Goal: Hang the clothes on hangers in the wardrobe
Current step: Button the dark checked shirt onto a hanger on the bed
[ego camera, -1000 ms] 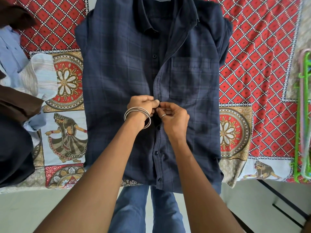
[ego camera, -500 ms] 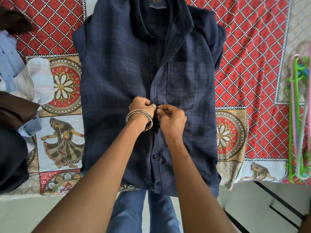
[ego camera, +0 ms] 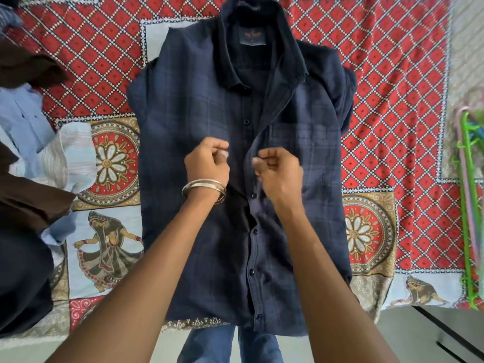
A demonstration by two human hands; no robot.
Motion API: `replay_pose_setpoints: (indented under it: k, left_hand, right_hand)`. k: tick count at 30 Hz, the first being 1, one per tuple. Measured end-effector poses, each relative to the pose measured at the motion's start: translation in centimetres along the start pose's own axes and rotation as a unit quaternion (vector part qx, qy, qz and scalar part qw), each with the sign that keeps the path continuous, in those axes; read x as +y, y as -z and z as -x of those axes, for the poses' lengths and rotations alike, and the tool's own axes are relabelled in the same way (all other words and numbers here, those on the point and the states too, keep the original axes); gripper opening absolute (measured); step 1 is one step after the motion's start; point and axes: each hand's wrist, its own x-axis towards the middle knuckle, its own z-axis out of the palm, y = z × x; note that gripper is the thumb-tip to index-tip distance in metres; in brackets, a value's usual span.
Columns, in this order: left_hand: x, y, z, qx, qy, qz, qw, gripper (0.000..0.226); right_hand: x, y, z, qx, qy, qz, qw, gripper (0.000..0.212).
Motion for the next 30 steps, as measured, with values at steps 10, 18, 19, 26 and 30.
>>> replay_pose_setpoints:
  k: [10,18,19,26,30]
  left_hand:
    - [-0.7,-2.5,-3.1,-0.103,-0.048,-0.074,0.991,0.017]
    - [-0.3,-3.7,-2.5,-0.073,-0.068,-0.150,0.984,0.007]
    - [-0.2,-3.8,-2.6,-0.081,-0.079,-0.154,0.982,0.008]
    - [0.2,-4.3,-2.8,-0.117,-0.071,-0.174,0.975,0.009]
    - [0.5,-4.0,-3.1,-0.133,0.036,-0.088,0.987,0.007]
  right_hand:
    - [0.1,-2.3,-2.8,0.069,-0.058,0.090,0.992,0.016]
    - [0.8,-2.2,-1.4,0.081,-0.092,-0.081,0.989,0.016]
    - [0.7,-2.3,-1.6,0.088,-0.084,-0.071,0.990,0.016]
    - [0.5,-2.2,-2.1,0.137,-0.033,-0.002,0.990,0.027]
    - [0.4,-2.3,-2.0,0.099,0.003,0.040,0.994,0.032]
